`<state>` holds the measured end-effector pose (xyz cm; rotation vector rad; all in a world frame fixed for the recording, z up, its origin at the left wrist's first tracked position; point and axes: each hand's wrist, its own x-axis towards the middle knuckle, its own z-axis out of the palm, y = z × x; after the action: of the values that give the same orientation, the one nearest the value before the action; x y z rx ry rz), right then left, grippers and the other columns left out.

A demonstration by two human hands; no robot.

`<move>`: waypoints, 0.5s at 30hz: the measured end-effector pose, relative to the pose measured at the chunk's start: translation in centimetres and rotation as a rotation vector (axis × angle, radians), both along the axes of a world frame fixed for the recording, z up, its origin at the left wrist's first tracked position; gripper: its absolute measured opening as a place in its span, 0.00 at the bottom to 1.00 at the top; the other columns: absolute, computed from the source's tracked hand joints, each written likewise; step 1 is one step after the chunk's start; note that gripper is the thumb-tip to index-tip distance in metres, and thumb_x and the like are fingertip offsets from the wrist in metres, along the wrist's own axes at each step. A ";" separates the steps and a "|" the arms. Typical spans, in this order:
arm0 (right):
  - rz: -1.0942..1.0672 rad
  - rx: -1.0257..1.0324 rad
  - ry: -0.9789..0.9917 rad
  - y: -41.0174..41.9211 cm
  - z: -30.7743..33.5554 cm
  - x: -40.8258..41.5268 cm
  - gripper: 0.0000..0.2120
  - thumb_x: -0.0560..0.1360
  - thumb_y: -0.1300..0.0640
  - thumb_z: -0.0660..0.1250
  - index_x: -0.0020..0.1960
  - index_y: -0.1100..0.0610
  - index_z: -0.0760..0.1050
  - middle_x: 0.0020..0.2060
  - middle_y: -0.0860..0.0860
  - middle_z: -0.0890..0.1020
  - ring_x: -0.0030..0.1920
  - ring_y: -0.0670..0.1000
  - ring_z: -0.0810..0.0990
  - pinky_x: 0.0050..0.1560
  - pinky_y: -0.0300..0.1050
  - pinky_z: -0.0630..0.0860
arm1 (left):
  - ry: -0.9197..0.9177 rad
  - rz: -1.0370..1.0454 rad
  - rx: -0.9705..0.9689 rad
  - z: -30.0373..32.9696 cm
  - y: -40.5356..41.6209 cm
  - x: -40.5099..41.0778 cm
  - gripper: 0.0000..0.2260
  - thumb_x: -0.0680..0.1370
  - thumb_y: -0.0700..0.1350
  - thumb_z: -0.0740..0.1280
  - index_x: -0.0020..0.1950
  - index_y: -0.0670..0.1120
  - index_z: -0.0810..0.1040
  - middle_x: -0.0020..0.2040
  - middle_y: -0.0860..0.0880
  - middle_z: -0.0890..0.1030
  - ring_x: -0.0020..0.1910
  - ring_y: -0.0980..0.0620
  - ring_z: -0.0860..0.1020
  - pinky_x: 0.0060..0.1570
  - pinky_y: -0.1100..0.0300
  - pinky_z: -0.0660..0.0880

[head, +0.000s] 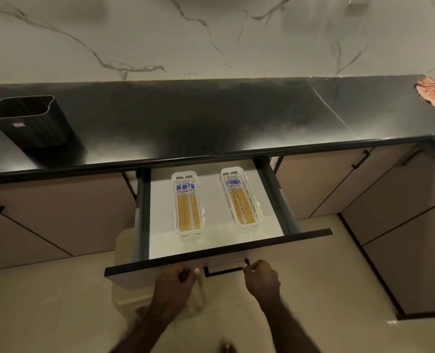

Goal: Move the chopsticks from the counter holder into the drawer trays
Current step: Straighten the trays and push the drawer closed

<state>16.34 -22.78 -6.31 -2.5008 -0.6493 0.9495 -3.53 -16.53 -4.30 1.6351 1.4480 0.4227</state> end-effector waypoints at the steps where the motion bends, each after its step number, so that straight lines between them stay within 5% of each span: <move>1: -0.012 -0.024 0.032 0.1 -0.4 0.0 0.19 0.80 0.47 0.63 0.62 0.60 0.75 0.57 0.56 0.81 0.56 0.56 0.79 0.55 0.44 0.73 | -0.002 0.013 -0.017 -0.2 0.0 0.0 0.09 0.76 0.49 0.70 0.40 0.46 0.83 0.36 0.47 0.84 0.38 0.50 0.82 0.39 0.58 0.77; 4: -0.078 -0.073 0.120 0.7 -2.0 0.2 0.25 0.78 0.42 0.64 0.65 0.61 0.74 0.57 0.57 0.81 0.54 0.57 0.81 0.56 0.49 0.80 | 0.000 0.047 -0.060 -0.4 0.2 0.5 0.13 0.77 0.51 0.67 0.38 0.44 0.82 0.34 0.45 0.82 0.35 0.49 0.81 0.30 0.69 0.73; 9: -0.341 0.004 0.440 1.7 -4.6 0.8 0.21 0.79 0.47 0.65 0.61 0.64 0.74 0.51 0.60 0.80 0.49 0.59 0.81 0.36 0.49 0.82 | 0.026 0.139 -0.100 -0.6 0.8 1.6 0.16 0.79 0.54 0.63 0.35 0.48 0.79 0.31 0.50 0.80 0.32 0.55 0.77 0.31 0.65 0.68; 15: -0.604 0.135 0.761 2.7 -5.6 1.7 0.12 0.81 0.61 0.63 0.60 0.69 0.72 0.47 0.63 0.81 0.46 0.60 0.80 0.41 0.51 0.79 | 0.011 0.192 -0.158 -1.3 1.4 2.3 0.18 0.79 0.53 0.63 0.40 0.43 0.83 0.36 0.45 0.83 0.36 0.52 0.80 0.33 0.65 0.71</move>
<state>18.00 -20.09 -11.88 -1.8053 0.2589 1.3922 -1.18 -15.14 -5.62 1.3819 1.6114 0.3967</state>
